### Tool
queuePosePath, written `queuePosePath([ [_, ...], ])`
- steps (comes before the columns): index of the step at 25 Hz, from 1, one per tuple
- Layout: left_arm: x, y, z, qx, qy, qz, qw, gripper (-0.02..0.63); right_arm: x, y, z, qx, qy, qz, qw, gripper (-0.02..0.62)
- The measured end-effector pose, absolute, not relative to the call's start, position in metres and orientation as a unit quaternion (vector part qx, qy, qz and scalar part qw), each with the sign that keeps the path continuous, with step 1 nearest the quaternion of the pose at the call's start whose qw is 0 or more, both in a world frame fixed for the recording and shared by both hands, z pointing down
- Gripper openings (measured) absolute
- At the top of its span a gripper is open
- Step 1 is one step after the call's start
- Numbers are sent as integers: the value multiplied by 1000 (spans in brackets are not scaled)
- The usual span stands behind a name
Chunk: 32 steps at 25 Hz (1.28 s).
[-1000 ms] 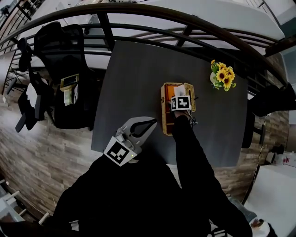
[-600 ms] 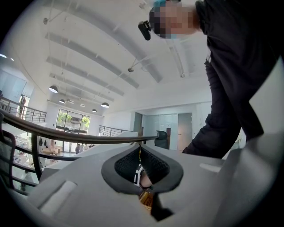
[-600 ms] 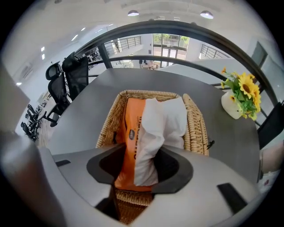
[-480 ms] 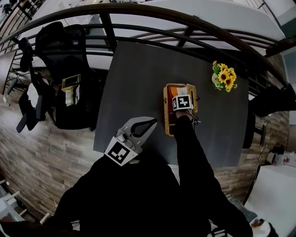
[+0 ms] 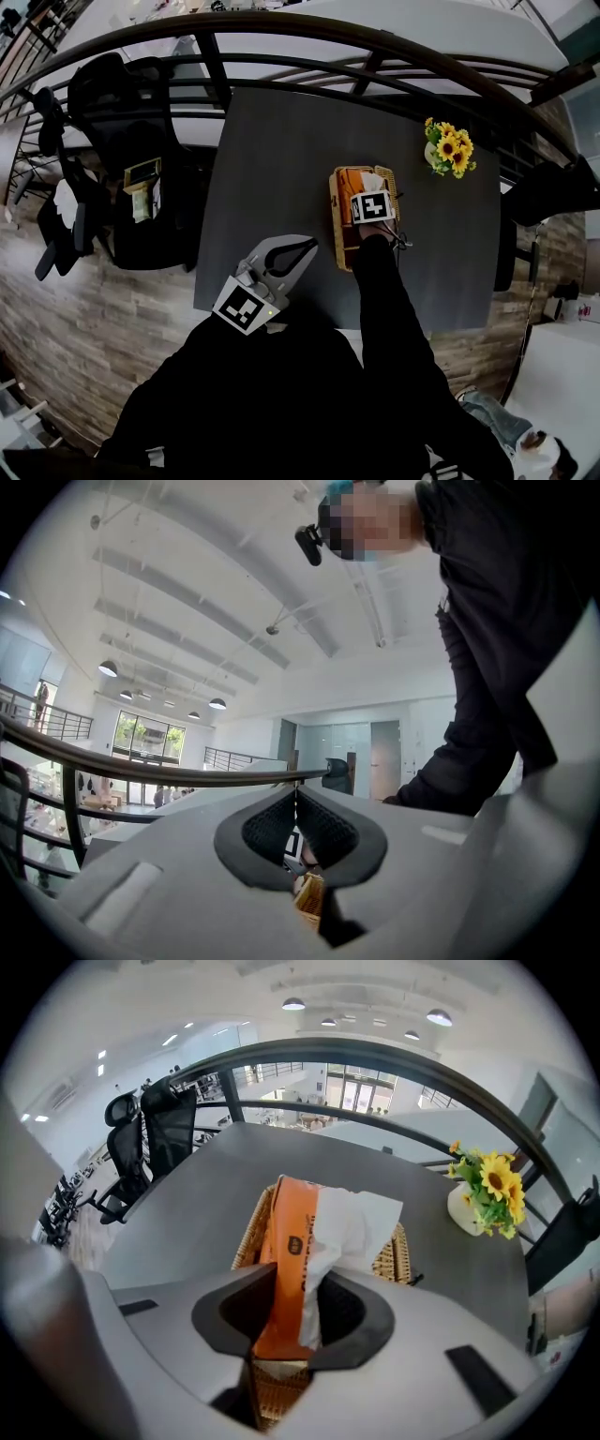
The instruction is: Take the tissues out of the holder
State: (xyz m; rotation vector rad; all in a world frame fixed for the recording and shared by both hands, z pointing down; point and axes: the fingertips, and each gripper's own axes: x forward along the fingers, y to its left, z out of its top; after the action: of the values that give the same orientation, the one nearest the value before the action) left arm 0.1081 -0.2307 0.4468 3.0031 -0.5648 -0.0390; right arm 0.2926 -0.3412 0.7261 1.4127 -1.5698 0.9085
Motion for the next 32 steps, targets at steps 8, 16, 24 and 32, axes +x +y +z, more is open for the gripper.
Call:
queuePosePath([
  [8, 102, -224, 436, 984, -175, -24, 38, 8, 293, -335, 680, 576, -633, 329, 401, 117],
  [16, 88, -217, 428, 985, -167, -33, 30, 8, 263, -324, 625, 578, -660, 267, 399, 117],
  [24, 50, -192, 423, 983, -179, -40, 12, 8, 190, -287, 599, 539, -702, 215, 412, 117],
  [32, 0, -168, 445, 981, -191, -22, 16, 8, 100, -234, 634, 466, -733, 169, 467, 117],
])
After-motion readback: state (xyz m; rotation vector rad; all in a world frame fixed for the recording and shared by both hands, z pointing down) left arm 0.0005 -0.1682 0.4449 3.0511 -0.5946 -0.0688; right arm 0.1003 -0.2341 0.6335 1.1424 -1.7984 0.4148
